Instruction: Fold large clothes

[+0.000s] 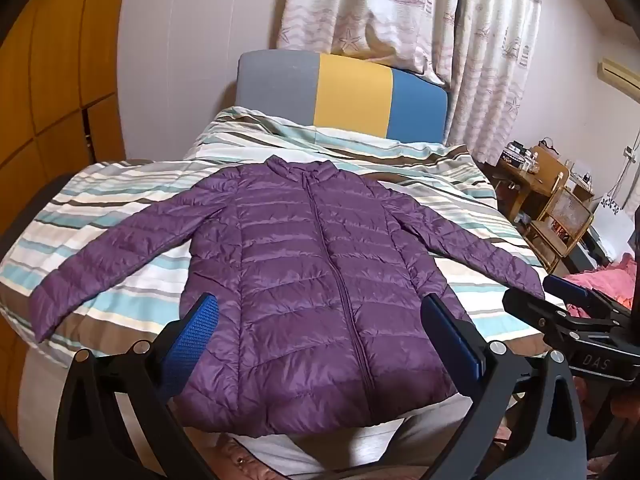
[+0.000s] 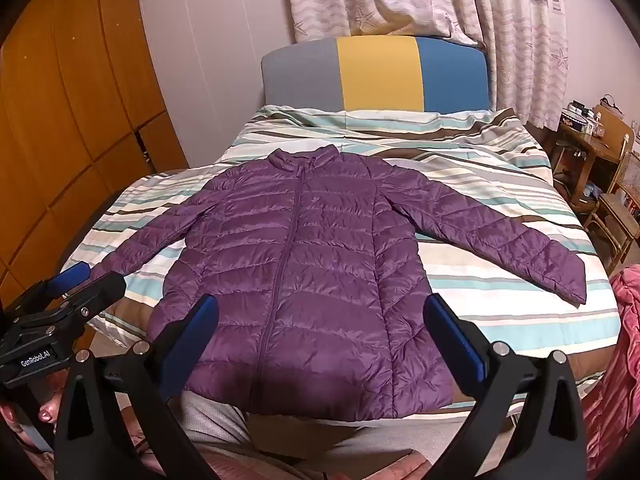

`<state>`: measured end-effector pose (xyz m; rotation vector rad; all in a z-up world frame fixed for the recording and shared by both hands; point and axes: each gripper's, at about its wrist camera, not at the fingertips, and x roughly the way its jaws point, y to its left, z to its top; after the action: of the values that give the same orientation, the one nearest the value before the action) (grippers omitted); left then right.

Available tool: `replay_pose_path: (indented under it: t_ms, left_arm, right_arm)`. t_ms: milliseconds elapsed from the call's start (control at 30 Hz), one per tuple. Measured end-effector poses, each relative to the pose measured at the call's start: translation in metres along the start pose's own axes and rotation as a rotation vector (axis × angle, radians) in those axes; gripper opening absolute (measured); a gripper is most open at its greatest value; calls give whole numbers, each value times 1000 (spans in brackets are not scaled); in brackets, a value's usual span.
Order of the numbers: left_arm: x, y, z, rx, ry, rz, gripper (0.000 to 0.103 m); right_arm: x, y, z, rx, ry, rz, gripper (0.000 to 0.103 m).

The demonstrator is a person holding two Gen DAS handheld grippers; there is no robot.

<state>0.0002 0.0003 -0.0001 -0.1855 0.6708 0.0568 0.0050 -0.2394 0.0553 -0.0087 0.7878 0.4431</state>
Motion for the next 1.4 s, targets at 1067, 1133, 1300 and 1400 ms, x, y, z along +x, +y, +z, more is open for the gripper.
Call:
replay_pose_path:
  t_ms: [1067,1133,1300,1400]
  left_arm:
    - [0,-3,-4,-13,7,-13,100]
    - [0,-4,-8,-14,9,-13,100]
    - [1,-3,-7,-16,10,-15,100]
    - [1,-3,-8,-19,13,-18,100]
  right_arm:
    - [6,-4,-3,3,7,-2,101]
    - [5,-4,-3,5,8,-4,101]
    - [8,-3,-6,6,12,0,101]
    - [8,-3,-6,5,11,-3,101]
